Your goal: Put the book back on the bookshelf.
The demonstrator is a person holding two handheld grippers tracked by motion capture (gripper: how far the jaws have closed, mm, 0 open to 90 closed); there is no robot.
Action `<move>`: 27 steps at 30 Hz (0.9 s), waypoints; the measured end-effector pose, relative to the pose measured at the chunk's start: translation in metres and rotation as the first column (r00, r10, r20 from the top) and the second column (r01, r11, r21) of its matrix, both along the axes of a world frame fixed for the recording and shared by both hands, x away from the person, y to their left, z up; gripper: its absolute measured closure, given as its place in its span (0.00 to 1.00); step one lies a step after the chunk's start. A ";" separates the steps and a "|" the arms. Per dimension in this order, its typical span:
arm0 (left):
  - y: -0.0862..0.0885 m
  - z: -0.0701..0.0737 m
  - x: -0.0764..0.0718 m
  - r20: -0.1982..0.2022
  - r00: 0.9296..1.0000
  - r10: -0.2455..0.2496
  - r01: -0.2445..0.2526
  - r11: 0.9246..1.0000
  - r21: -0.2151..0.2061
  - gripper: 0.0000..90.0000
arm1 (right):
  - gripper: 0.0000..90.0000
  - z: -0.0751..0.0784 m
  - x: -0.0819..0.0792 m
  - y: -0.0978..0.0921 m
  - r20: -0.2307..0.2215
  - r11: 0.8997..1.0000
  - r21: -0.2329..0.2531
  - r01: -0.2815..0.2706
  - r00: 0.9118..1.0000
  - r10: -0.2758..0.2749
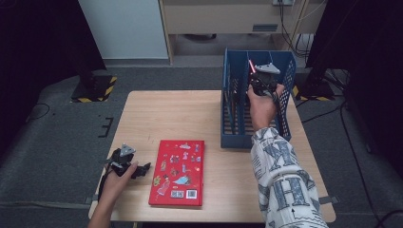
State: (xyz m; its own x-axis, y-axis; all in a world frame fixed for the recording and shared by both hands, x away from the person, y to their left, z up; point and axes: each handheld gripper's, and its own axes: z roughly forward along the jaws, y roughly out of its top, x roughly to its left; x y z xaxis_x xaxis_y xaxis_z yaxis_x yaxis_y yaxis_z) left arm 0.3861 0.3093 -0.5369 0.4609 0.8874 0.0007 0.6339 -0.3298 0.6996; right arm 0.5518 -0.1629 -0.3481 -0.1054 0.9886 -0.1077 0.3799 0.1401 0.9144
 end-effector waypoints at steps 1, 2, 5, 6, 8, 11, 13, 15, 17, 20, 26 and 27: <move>0.000 0.000 0.000 0.000 1.000 0.000 0.000 1.000 0.000 0.00 | 0.88 0.000 0.000 0.000 0.000 1.000 0.000 0.000 1.000 0.000; 0.000 0.000 0.000 0.000 1.000 -0.001 0.001 1.000 0.000 0.00 | 0.87 0.000 0.000 0.002 -0.001 1.000 0.001 -0.003 1.000 0.003; 0.000 0.000 0.000 0.000 1.000 -0.001 0.001 1.000 0.000 0.00 | 0.86 -0.001 -0.001 0.004 0.000 1.000 -0.008 -0.009 1.000 0.009; 0.000 0.000 0.000 0.000 1.000 -0.001 0.001 1.000 0.000 0.00 | 0.85 -0.001 -0.001 0.006 0.001 1.000 -0.009 -0.015 1.000 0.015; 0.000 0.000 0.000 -0.001 1.000 -0.002 0.002 1.000 0.001 0.00 | 0.84 -0.001 -0.001 0.006 0.000 1.000 -0.007 -0.022 1.000 0.022; 0.000 0.000 0.000 -0.002 1.000 -0.005 0.005 1.000 0.005 0.00 | 0.79 -0.001 -0.002 0.006 -0.001 0.999 0.004 -0.033 0.999 0.033; 0.000 0.000 0.000 -0.002 1.000 -0.005 0.005 1.000 0.005 0.00 | 0.74 -0.001 -0.002 0.006 -0.002 0.999 0.008 -0.037 0.999 0.037; 0.000 0.000 0.000 -0.002 1.000 -0.006 0.006 1.000 0.005 0.00 | 0.73 -0.001 -0.002 0.006 -0.006 0.999 0.019 -0.040 0.999 0.041; 0.000 0.000 0.000 -0.002 1.000 -0.007 0.007 1.000 0.005 0.00 | 0.68 0.000 -0.004 0.006 -0.011 0.998 0.034 -0.054 0.998 0.055; 0.000 0.000 0.000 -0.002 1.000 -0.007 0.007 1.000 0.005 0.00 | 0.65 0.001 -0.006 0.009 0.002 0.996 0.042 -0.077 0.997 0.077; 0.000 0.000 0.000 -0.002 1.000 -0.007 0.007 1.000 0.005 0.00 | 0.63 -0.002 -0.010 0.007 -0.003 0.993 0.066 -0.093 0.996 0.093; 0.000 0.000 0.000 -0.002 1.000 -0.007 0.007 1.000 0.005 0.00 | 0.63 -0.002 -0.010 0.007 -0.003 0.993 0.066 -0.093 0.996 0.093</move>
State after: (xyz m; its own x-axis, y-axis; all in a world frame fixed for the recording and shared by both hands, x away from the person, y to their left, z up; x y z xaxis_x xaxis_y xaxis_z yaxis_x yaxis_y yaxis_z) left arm 0.3864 0.3089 -0.5366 0.4673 0.8841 0.0044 0.6329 -0.3380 0.6966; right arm 0.5418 -0.1558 -0.3499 -0.1975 0.9794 -0.0415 0.3738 0.1144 0.9204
